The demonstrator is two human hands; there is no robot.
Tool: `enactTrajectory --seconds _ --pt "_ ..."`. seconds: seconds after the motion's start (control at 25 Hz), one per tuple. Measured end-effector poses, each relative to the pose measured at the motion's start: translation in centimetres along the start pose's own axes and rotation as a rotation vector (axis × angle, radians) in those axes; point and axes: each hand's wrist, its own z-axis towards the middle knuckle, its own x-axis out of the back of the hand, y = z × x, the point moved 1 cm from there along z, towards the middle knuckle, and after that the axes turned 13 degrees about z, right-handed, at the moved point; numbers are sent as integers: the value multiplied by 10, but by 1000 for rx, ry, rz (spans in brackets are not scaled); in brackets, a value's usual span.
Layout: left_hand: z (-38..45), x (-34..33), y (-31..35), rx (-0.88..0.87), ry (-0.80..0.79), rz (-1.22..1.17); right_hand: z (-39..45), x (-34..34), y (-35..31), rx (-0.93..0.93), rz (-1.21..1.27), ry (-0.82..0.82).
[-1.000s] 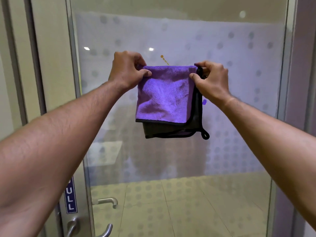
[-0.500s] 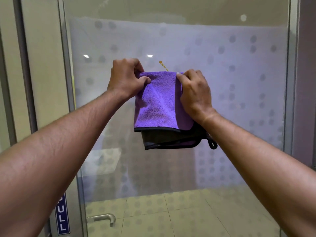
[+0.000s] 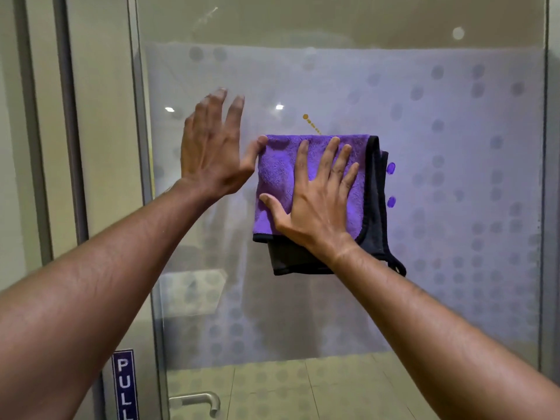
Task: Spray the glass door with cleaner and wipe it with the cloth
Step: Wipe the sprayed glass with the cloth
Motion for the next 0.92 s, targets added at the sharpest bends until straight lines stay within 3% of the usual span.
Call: enactTrajectory --seconds 0.2,0.48,0.6,0.72,0.92 --pt "-10 -21 -15 -22 -75 10 0 -11 2 29 24 189" --pt "-18 -36 -15 -31 8 51 4 -18 -10 -66 58 225" --pt "-17 -36 -15 -21 7 60 4 -20 -11 -21 59 257" --pt "-16 -36 -15 -11 3 62 7 -20 -3 22 122 324" --pt "-17 -36 -15 -10 -9 82 30 -9 0 -63 282 482"
